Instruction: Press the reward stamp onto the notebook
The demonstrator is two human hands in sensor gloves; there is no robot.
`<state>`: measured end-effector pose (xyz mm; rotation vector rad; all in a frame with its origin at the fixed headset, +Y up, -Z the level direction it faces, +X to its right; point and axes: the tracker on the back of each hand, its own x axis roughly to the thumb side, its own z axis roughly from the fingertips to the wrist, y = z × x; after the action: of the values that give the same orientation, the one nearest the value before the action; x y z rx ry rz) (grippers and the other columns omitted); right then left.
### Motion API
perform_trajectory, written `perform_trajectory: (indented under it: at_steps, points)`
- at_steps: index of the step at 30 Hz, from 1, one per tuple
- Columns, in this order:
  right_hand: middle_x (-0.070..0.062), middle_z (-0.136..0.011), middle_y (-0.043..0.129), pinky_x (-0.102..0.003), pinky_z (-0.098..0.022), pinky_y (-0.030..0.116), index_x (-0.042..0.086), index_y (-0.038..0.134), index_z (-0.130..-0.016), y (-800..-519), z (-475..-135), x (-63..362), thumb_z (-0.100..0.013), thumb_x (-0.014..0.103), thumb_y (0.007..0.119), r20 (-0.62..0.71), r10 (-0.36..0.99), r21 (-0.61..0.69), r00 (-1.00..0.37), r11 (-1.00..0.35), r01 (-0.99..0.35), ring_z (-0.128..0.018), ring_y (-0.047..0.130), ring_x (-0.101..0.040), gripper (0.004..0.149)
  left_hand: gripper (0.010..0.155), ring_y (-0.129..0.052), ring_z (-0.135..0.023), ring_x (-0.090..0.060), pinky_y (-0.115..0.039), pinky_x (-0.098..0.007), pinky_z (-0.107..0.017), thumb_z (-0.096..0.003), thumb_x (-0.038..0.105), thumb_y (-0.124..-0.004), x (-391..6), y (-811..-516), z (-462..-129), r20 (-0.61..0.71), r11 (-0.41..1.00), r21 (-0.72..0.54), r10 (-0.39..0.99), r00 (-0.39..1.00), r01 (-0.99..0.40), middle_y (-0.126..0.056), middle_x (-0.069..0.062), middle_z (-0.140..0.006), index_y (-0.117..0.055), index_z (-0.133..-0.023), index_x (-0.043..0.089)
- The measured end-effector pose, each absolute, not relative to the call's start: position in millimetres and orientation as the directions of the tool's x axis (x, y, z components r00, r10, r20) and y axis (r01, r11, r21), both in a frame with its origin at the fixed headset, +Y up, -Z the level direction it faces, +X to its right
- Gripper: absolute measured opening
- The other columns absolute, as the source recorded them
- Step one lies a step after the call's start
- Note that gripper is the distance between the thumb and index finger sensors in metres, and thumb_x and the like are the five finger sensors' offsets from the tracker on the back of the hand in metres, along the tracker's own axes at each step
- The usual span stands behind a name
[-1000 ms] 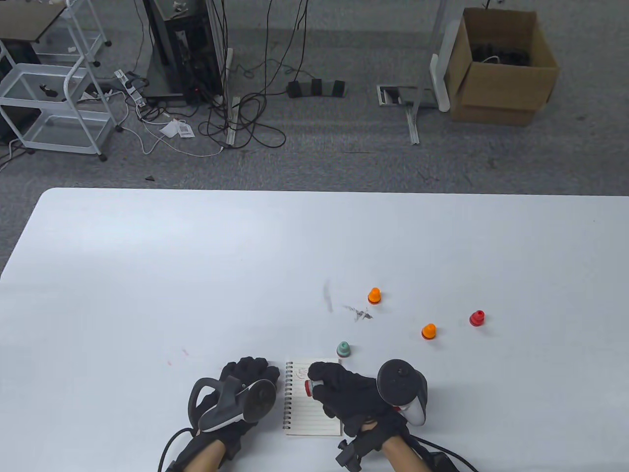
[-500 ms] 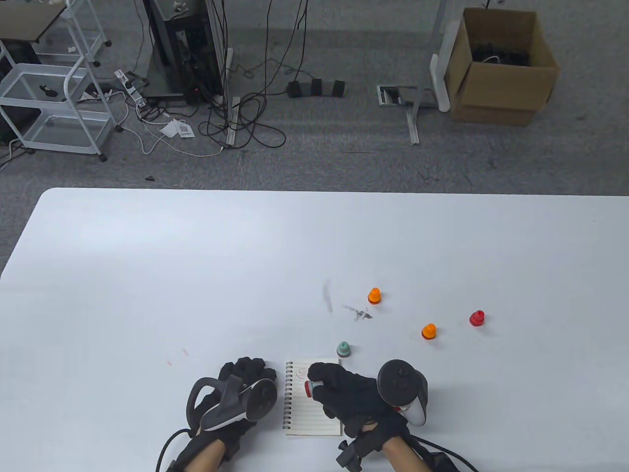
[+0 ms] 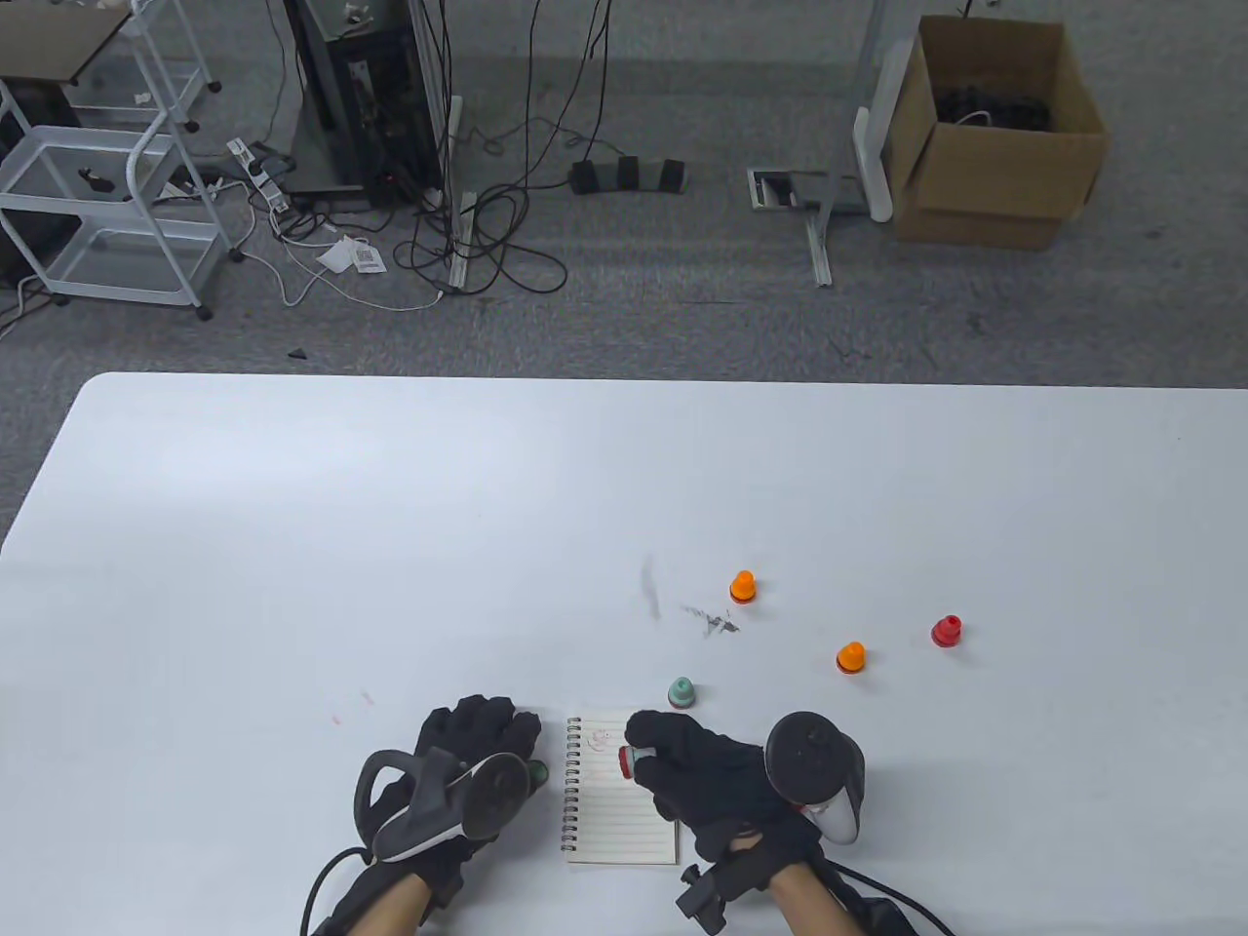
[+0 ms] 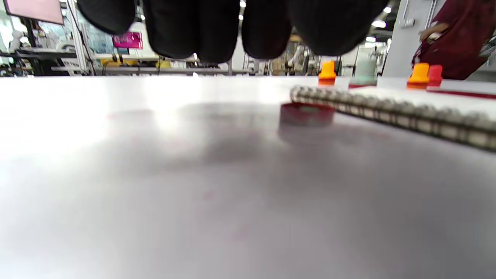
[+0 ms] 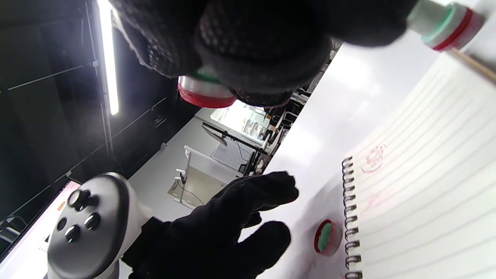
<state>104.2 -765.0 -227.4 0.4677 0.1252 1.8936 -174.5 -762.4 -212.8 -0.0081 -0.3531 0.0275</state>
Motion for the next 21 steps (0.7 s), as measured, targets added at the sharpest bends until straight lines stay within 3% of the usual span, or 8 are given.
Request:
perform_trajectory:
  at_steps: [3, 6, 10, 14, 18, 21]
  points:
    - [-0.016, -0.067, 0.094, -0.027, -0.02, 0.083, 0.007, 0.077, -0.089, -761, -228, 109, -0.041, 0.031, 0.084, 0.28, 0.907, 0.283, -0.315, -0.392, -0.876, -0.027, 0.097, -0.018, 0.053, 0.061, -0.071, -0.106, -0.035, -0.062, -0.061, -0.079, -0.047, 0.051, -0.075, -184, -754, -212, 0.341, 0.997, 0.045, 0.044, 0.939, -0.063, -0.069, -0.004, -0.113, -0.07, -0.105, 0.031]
    - [-0.017, -0.067, 0.095, -0.027, -0.02, 0.083, 0.007, 0.077, -0.089, -753, -230, 116, -0.041, 0.03, 0.084, 0.346, 0.837, 0.205, -0.425, -0.509, -0.836, -0.028, 0.097, -0.018, 0.053, 0.061, -0.071, -0.106, -0.036, -0.062, -0.061, -0.079, -0.0471, 0.052, -0.074, -191, -749, -211, 0.325, 0.993, 0.071, 0.063, 0.944, -0.091, -0.07, -0.005, -0.113, -0.07, -0.105, 0.031]
    - [-0.018, -0.07, 0.094, -0.029, -0.022, 0.083, 0.007, 0.076, -0.09, -749, -232, 127, -0.043, 0.03, 0.082, 0.389, 0.671, 0.122, -0.631, -0.716, -0.687, -0.03, 0.097, -0.02, 0.053, 0.061, -0.072, -0.105, -0.036, -0.063, -0.061, -0.079, -0.0475, 0.052, -0.074, -193, -747, -211, 0.317, 0.994, 0.074, 0.048, 0.947, -0.075, -0.071, -0.005, -0.112, -0.071, -0.105, 0.03]
    - [-0.021, -0.076, 0.092, -0.032, -0.025, 0.083, 0.005, 0.075, -0.093, -750, -233, 129, -0.044, 0.024, 0.078, 0.404, 0.498, 0.138, -0.767, -0.862, -0.487, -0.035, 0.098, -0.025, 0.052, 0.06, -0.073, -0.104, -0.036, -0.064, -0.061, -0.078, -0.0476, 0.052, -0.073, -189, -748, -210, 0.329, 0.996, 0.069, 0.036, 0.944, -0.062, -0.072, -0.005, -0.112, -0.072, -0.104, 0.03]
    - [-0.019, -0.073, 0.094, -0.031, -0.025, 0.084, 0.006, 0.077, -0.091, -753, -233, 124, -0.043, 0.025, 0.08, 0.438, 0.344, 0.134, -0.831, -0.938, -0.318, -0.033, 0.099, -0.023, 0.052, 0.059, -0.075, -0.104, -0.035, -0.064, -0.06, -0.078, -0.0479, 0.051, -0.073, -187, -749, -209, 0.337, 0.996, 0.069, 0.029, 0.941, -0.055, -0.073, -0.004, -0.111, -0.073, -0.103, 0.03]
    - [-0.02, -0.066, 0.096, -0.032, -0.024, 0.084, 0.007, 0.08, -0.088, -757, -232, 117, -0.041, 0.027, 0.083, 0.451, 0.318, 0.179, -0.834, -0.948, -0.265, -0.032, 0.099, -0.023, 0.051, 0.059, -0.075, -0.103, -0.035, -0.064, -0.06, -0.078, -0.0479, 0.051, -0.073, -187, -749, -208, 0.34, 0.996, 0.068, 0.024, 0.94, -0.05, -0.073, -0.004, -0.111, -0.073, -0.103, 0.03]
